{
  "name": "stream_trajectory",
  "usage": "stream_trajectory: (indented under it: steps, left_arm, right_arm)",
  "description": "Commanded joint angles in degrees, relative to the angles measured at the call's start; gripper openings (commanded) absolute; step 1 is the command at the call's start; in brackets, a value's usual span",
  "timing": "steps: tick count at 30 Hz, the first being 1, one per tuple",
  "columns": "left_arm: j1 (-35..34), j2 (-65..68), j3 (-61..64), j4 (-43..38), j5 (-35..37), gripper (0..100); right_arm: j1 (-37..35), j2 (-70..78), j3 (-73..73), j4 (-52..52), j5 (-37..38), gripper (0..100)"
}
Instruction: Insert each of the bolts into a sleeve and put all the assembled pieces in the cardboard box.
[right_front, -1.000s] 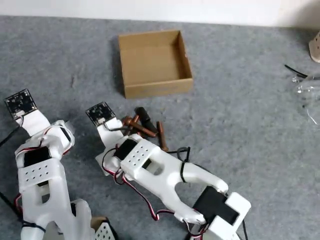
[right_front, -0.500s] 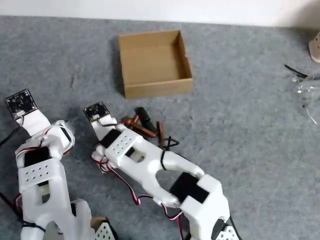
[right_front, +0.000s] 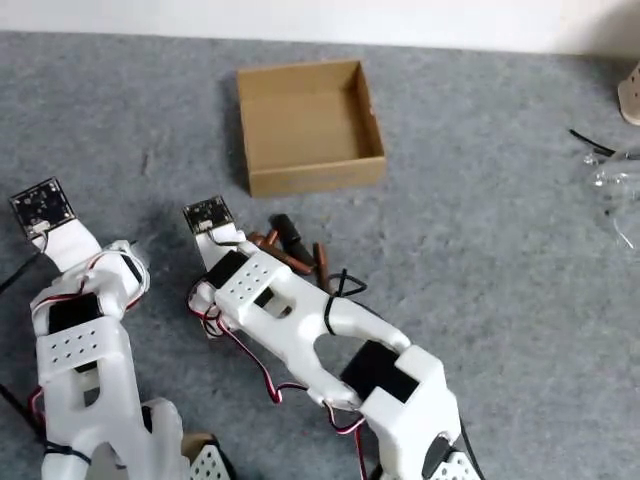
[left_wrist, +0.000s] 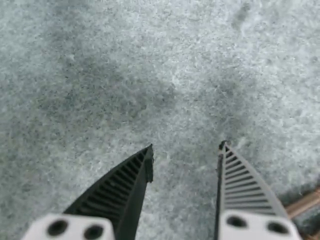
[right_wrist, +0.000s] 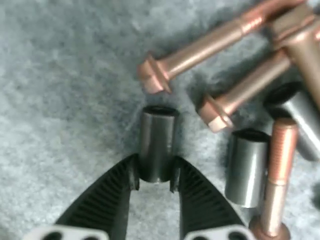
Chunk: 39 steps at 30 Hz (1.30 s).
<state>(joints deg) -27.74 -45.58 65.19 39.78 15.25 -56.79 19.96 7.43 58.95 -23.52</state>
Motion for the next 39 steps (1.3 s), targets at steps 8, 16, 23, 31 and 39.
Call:
stream_trajectory:
  steps: [8,16,23,31,39]
  left_arm:
    - [1.2,-1.3,-0.6,-0.9,0.2,20]
    - [2.9,-1.5,1.3,-3.9,0.0,20]
    - [9.2,-1.2,1.5,-4.1,-6.1,20]
    - [15.1,-1.1,2.0,-4.1,-11.7,20]
    - [18.5,-1.1,4.0,-6.6,-14.3,20]
  right_arm:
    - [0.6,-8.9,-2.2,5.7,-0.6,0.3]
    - [5.7,-27.9,8.7,2.4,5.8,0.3]
    - [13.1,-42.0,16.7,-2.7,10.3,0.3]
    - [17.9,-55.2,30.5,-9.2,11.9,0.3]
    - [20.1,-73.1,47.5,-11.2,17.1,0.3]
